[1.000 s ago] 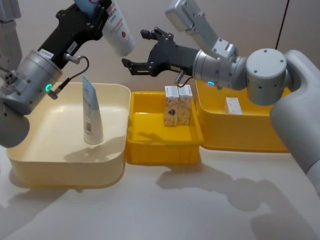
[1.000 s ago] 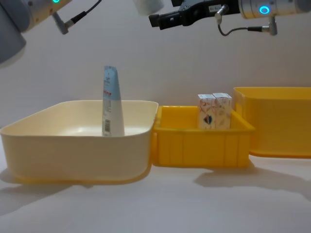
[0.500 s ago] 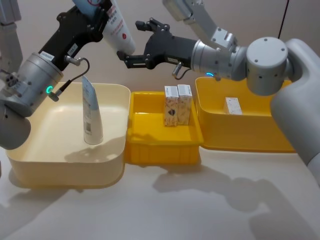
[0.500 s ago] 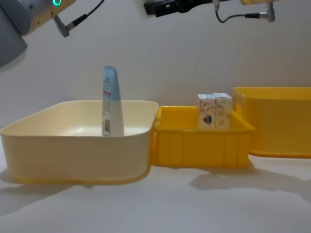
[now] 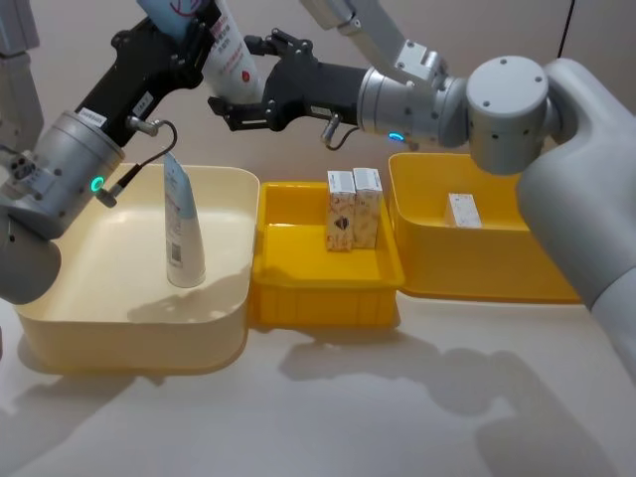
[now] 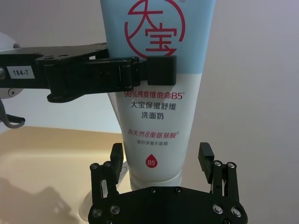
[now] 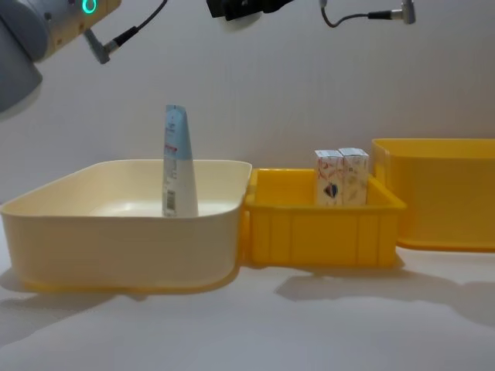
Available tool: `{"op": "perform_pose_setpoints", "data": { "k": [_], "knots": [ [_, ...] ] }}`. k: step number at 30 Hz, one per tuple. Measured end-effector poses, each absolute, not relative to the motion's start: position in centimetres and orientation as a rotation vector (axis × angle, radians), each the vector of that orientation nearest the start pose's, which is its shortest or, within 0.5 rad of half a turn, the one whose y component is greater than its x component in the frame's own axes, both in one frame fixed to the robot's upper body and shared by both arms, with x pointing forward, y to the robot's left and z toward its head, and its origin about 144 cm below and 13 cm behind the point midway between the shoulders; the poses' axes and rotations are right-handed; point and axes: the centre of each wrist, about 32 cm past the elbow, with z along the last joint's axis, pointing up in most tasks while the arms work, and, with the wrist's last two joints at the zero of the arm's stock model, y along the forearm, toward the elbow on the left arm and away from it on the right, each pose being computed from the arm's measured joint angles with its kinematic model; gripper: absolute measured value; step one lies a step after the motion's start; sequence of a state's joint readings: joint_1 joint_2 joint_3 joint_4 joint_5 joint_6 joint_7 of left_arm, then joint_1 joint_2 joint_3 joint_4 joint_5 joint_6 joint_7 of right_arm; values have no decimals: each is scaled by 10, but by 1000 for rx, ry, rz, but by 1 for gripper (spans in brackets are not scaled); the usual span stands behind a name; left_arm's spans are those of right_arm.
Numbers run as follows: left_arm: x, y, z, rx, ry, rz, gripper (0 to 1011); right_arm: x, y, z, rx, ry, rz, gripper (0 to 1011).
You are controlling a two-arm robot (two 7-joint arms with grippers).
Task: Bimanual collaborative sorting of washing and personal care products
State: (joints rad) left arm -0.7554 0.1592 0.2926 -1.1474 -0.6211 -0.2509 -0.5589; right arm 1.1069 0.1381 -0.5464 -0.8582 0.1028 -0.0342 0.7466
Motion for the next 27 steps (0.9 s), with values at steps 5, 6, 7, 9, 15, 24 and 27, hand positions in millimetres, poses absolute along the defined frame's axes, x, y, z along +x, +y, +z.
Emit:
{"op": "perform_pose_setpoints", "data": {
  "k": [5, 6, 7, 9, 15, 24, 27],
  "knots": [
    [636, 212, 1319, -561, -265, 781, 259, 690, -167, 1398, -236, -502, -552, 1001],
    [636, 212, 1319, -561, -266, 781, 258, 690, -166, 1398, -237, -502, -552, 1001],
    [636, 212, 1319, -561, -266, 781, 259, 690, -166, 1399, -237, -501, -553, 1002],
    [636, 212, 1319, -562, -265, 781, 258, 691, -165, 1399, -239, -501, -553, 964],
    [635, 212, 1319, -564, -266, 782, 258, 691, -163, 1399, -243, -500, -553, 854],
    [635, 213, 1318, -565, -265, 784, 259, 692, -161, 1400, -246, -500, -555, 668],
    [635, 213, 1318, -565, -265, 784, 259, 692, -160, 1401, -246, -501, -555, 668]
  ]
}}
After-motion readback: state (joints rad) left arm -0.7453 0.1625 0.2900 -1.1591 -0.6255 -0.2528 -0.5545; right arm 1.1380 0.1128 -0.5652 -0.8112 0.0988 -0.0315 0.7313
